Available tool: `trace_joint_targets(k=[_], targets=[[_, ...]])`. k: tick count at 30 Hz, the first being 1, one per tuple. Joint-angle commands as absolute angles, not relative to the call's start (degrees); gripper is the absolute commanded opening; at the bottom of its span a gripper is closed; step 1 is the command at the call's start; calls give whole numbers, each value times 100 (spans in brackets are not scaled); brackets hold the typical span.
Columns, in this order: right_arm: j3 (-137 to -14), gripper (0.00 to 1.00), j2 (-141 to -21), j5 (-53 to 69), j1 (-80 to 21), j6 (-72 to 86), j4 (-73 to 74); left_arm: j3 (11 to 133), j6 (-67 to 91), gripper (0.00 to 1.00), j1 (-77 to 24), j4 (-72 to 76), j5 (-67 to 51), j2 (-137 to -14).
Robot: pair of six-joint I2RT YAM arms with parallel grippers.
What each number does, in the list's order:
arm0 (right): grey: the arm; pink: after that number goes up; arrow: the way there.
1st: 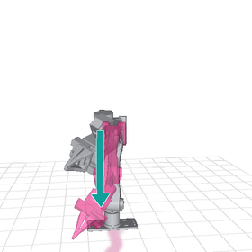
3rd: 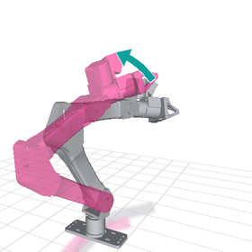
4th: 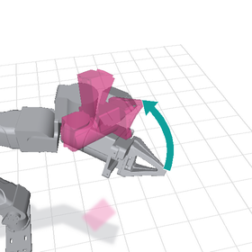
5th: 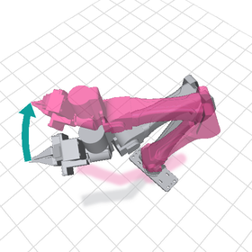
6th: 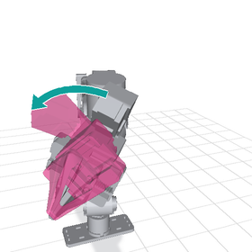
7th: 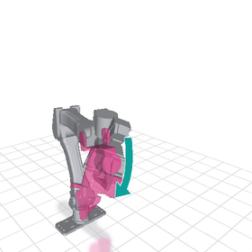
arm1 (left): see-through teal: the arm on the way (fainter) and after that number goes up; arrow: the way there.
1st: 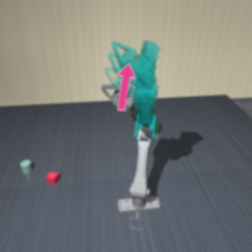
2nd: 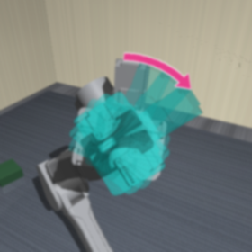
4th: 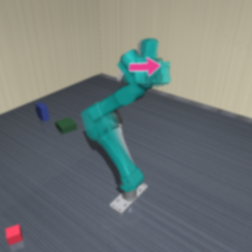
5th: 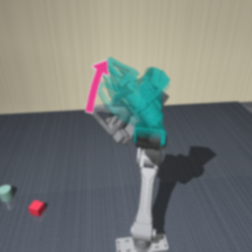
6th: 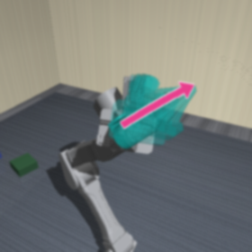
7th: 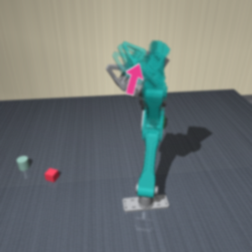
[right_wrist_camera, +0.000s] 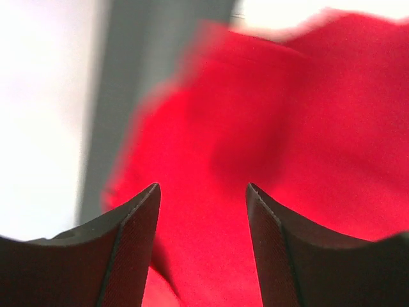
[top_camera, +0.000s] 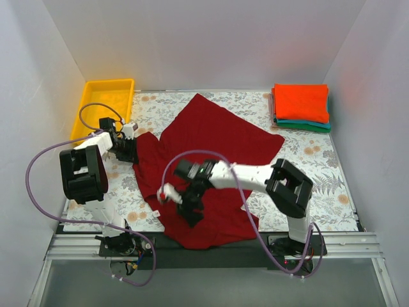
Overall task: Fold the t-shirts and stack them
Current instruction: Flatten the tshirt out
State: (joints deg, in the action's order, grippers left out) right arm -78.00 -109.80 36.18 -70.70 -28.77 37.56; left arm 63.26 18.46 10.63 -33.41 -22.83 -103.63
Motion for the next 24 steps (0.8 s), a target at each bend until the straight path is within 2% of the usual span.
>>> trace_joint_targets(k=[1,2,5,9,13,17,24], targets=[[-8173,61,-10485,4202,-5393,-2593,3972,6249,1810,21,1028,-3181,-1906,-10503],[-8174,56,-10494,4027,-5170,-2593,3999,6206,1784,23,1037,-3182,-2177,-10329],[-8104,50,-10572,3412,-4475,-2567,4034,6170,1732,28,1028,-3295,-2644,-9899],[-8077,45,-10871,2612,-3851,-2733,4069,6197,1180,30,915,-3857,-3269,-9326],[-8270,43,-11346,2128,-3542,-2733,4078,5873,801,30,406,-4183,-3034,-8615],[-8402,43,-11803,1925,-3366,-2672,4139,5573,615,31,-595,-4297,-2453,-8104],[-8209,43,-11962,1731,-3252,-2698,4254,5203,484,30,-1037,-4447,-1864,-8411]])
